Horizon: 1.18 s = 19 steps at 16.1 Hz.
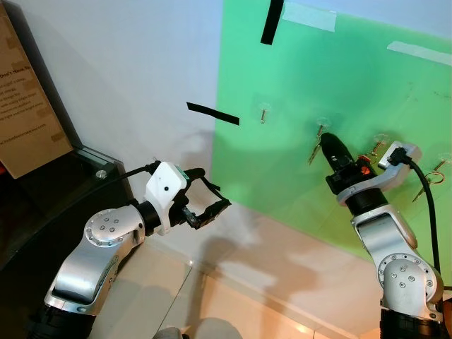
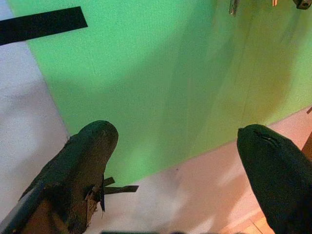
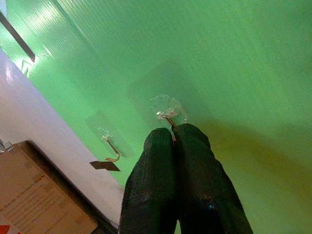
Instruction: Hang keys on a hook
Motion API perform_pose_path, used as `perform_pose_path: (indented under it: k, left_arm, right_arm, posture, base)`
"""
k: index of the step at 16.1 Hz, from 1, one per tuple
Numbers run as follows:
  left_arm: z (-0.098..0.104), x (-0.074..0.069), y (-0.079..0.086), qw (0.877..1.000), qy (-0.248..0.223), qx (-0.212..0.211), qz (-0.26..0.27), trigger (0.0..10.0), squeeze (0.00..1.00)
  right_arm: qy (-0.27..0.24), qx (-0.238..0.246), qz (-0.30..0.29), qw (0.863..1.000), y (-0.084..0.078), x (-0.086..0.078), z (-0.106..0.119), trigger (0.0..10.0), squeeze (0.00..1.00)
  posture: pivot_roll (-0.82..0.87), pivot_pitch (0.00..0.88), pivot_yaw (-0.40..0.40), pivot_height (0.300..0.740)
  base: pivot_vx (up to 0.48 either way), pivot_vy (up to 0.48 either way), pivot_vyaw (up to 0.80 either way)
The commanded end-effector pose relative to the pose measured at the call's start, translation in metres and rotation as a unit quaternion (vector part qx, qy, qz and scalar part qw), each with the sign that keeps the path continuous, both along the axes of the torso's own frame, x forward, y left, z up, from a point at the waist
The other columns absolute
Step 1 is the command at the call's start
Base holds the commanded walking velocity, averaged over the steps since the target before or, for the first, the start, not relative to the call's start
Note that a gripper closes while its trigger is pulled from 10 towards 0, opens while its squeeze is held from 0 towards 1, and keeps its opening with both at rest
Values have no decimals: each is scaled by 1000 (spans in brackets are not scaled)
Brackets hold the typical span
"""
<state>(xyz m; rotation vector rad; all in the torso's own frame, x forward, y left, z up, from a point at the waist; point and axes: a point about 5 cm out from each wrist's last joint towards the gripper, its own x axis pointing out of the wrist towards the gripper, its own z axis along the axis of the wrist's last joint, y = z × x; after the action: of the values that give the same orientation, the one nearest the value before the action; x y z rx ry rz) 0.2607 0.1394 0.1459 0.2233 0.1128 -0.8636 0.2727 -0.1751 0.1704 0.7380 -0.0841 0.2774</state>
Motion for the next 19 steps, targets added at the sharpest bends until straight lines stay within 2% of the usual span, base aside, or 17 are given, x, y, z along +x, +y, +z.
perform_pose_path:
  k: [1,7,10,19]
  left_arm:
    - [2,-3,-2,1000,-3,3,-11,10000,353]
    - [2,-3,-2,1000,-3,3,-11,10000,353]
    - [2,-3,-2,1000,-1,4,-10,10000,357]
    - [2,-2,-1,1000,1,5,-9,10000,353]
  right_arm:
    - [-2,1,-9,1000,-3,2,2,10000,0]
    - [-5,21,6,1000,5,7,5,10000,0]
    - [48,10,-37,998,-1,17,-9,10000,0]
    - [91,6,-73,993,-17,4,-30,10000,0]
  posture:
    - [74,0,-65,740]
    - [75,0,-63,740]
    - [81,0,-65,740]
    - [70,0,-53,740]
  base:
    - [0,0,0]
    - [0,0,0]
    - [0,0,0]
    - [0,0,0]
